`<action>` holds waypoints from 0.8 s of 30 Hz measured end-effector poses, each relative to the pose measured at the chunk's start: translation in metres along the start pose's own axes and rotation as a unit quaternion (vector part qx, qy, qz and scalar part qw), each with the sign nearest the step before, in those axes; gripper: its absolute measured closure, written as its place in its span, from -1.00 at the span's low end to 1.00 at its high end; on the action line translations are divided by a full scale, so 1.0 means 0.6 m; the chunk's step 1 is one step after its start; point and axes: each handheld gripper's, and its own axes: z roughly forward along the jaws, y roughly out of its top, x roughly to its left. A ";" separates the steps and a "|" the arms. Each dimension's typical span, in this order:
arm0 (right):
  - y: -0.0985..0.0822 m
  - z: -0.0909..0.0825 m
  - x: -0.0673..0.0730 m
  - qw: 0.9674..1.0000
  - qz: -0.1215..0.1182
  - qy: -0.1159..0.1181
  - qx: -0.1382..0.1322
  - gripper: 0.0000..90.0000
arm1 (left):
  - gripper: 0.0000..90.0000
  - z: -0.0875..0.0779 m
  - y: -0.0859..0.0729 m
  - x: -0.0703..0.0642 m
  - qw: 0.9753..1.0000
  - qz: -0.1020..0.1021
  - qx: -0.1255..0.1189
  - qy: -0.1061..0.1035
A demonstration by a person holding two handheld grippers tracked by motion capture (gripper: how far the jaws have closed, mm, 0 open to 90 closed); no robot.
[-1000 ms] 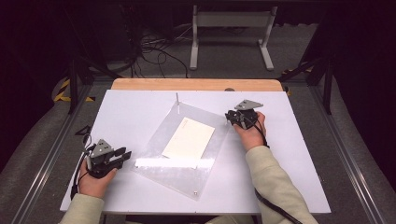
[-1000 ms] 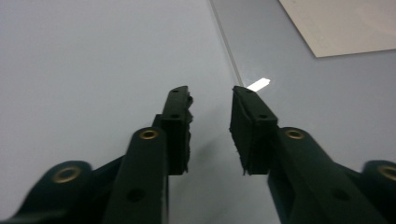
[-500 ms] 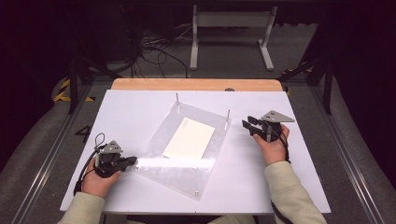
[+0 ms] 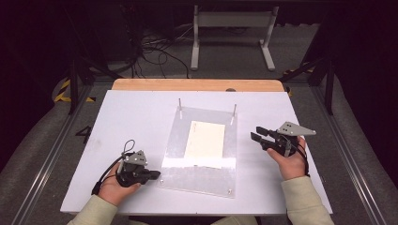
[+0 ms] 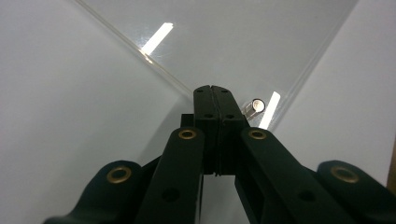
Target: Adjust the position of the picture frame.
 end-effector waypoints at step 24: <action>-0.052 -0.048 0.115 0.972 -0.116 0.167 0.119 0.41 | 0.33 0.030 0.041 -0.060 0.994 0.091 -0.052 -0.022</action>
